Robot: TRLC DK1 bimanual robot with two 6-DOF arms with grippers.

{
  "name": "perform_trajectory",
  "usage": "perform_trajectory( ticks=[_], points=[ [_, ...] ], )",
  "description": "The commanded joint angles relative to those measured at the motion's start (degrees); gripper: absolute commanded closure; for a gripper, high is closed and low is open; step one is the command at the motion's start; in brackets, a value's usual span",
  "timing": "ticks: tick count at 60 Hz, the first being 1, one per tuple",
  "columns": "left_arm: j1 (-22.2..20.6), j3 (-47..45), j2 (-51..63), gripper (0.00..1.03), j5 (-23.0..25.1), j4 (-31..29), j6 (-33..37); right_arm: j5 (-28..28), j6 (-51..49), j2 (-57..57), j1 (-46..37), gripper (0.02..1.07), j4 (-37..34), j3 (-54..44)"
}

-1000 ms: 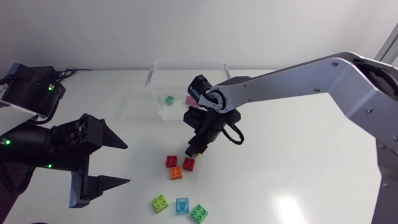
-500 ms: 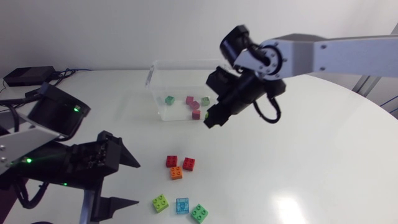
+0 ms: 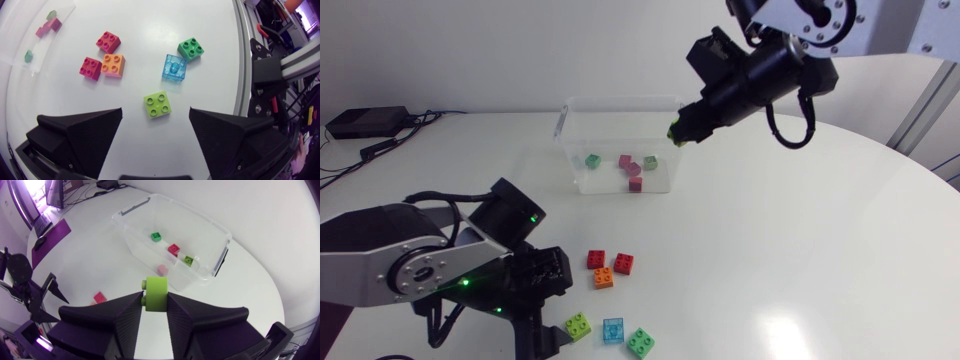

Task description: Place the duplo bricks in the container

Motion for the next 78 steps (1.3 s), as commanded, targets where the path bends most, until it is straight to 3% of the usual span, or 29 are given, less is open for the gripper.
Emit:
perform_trajectory(
  ticks=[1, 44, 51, 58, 62, 67, 69, 71, 78],
  points=[
    [-1.04, -1.60, 3.15, 0.11, -0.67, 0.85, -3.77, -0.05, 2.18, 1.47, -0.89, 0.74, 0.61, 3.68],
    [-1.04, -1.86, 11.32, 0.12, -0.76, 6.12, -7.28, 0.39, 3.77, 20.10, -2.12, 0.74, 2.72, 21.43],
    [-1.13, -1.77, 12.29, 0.21, -0.67, 6.48, -7.37, 0.39, 4.20, 23.88, -2.12, 0.73, 1.40, 25.56],
    [-1.21, -1.68, 13.34, 0.50, -0.67, 7.00, -7.81, 0.39, 4.47, 27.40, -2.38, 0.71, -0.18, 29.26],
    [-0.95, -1.51, 14.05, 0.72, -0.67, 7.53, -7.99, 0.48, 4.73, 28.19, -2.64, 0.56, -0.27, 30.13],
    [-1.04, -1.77, 15.28, 0.73, -0.67, 8.23, -7.90, 0.75, 4.91, 28.54, -3.00, 0.21, -0.36, 30.49],
    [-1.13, -1.77, 15.72, 0.74, -0.67, 8.58, -7.90, 0.92, 5.00, 28.54, -3.00, 0.12, -0.36, 30.57],
    [-1.39, -1.86, 16.07, 0.75, -0.67, 8.76, -7.90, 0.92, 5.00, 28.45, -3.17, 0.07, -0.36, 30.57],
    [-1.92, -1.95, 16.25, 0.77, -0.67, 9.02, -7.90, 1.01, 4.91, 26.87, -3.52, 0.07, -1.06, 29.96]
  ],
)
